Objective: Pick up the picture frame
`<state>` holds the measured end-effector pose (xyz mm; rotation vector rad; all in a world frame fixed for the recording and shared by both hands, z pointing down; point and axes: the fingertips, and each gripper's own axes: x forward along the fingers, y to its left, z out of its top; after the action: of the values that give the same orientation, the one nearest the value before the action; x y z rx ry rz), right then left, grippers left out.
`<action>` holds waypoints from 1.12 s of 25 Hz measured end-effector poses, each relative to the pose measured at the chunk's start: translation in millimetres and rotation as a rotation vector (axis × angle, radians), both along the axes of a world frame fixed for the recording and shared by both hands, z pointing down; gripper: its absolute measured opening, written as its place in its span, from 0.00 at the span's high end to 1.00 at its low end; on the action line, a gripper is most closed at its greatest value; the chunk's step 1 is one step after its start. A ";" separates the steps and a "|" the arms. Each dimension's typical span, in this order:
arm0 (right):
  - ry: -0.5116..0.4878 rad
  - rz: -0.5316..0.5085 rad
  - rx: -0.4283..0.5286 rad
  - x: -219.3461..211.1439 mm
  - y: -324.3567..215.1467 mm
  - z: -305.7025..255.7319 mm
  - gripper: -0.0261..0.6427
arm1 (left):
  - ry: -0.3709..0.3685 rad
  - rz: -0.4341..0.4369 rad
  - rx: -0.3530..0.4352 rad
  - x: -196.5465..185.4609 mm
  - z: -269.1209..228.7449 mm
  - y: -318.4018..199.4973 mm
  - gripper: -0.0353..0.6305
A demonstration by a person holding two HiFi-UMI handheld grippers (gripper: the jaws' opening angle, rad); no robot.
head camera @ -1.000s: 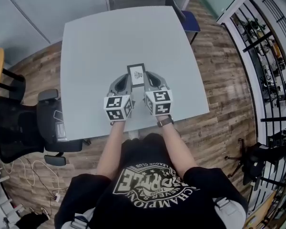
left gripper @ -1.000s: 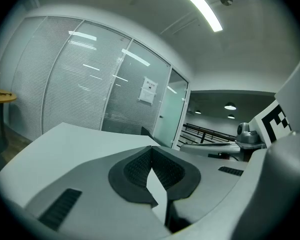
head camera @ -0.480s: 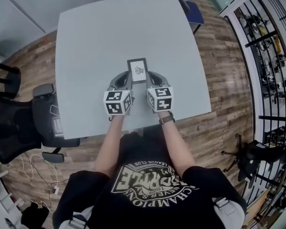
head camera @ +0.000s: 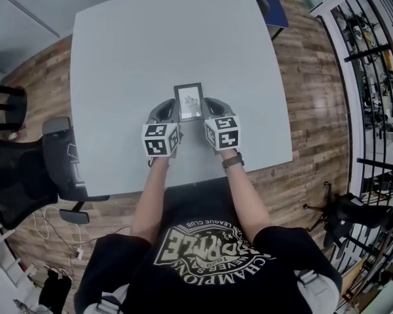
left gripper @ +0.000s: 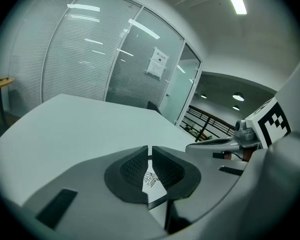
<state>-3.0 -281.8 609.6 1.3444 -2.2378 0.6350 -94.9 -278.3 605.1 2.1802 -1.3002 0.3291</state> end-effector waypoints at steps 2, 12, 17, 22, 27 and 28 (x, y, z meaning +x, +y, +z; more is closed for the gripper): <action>0.003 -0.012 -0.029 0.4 -6.6 12.2 0.96 | 0.002 -0.002 -0.025 -0.5 11.3 -8.1 0.94; 0.015 -0.029 -0.148 6.3 -39.3 66.7 0.81 | -0.012 0.005 -0.163 -0.5 69.2 -38.8 0.79; 0.035 -0.029 -0.206 8.0 -43.5 94.0 0.78 | 0.011 0.010 -0.247 0.6 98.3 -39.5 0.73; 0.052 -0.027 -0.247 12.1 -46.5 113.9 0.78 | -0.010 0.024 -0.284 3.0 114.7 -42.1 0.73; 0.022 -0.019 -0.291 10.7 -45.3 130.3 0.78 | -0.045 0.052 -0.352 4.8 135.8 -37.7 0.73; 0.009 -0.019 -0.297 9.7 -45.1 131.9 0.78 | -0.046 0.056 -0.364 5.6 139.1 -36.5 0.73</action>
<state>6.8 -326.9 741.6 1.1729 -2.0479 0.9113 -89.3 -314.7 744.2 1.9113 -1.1049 0.5929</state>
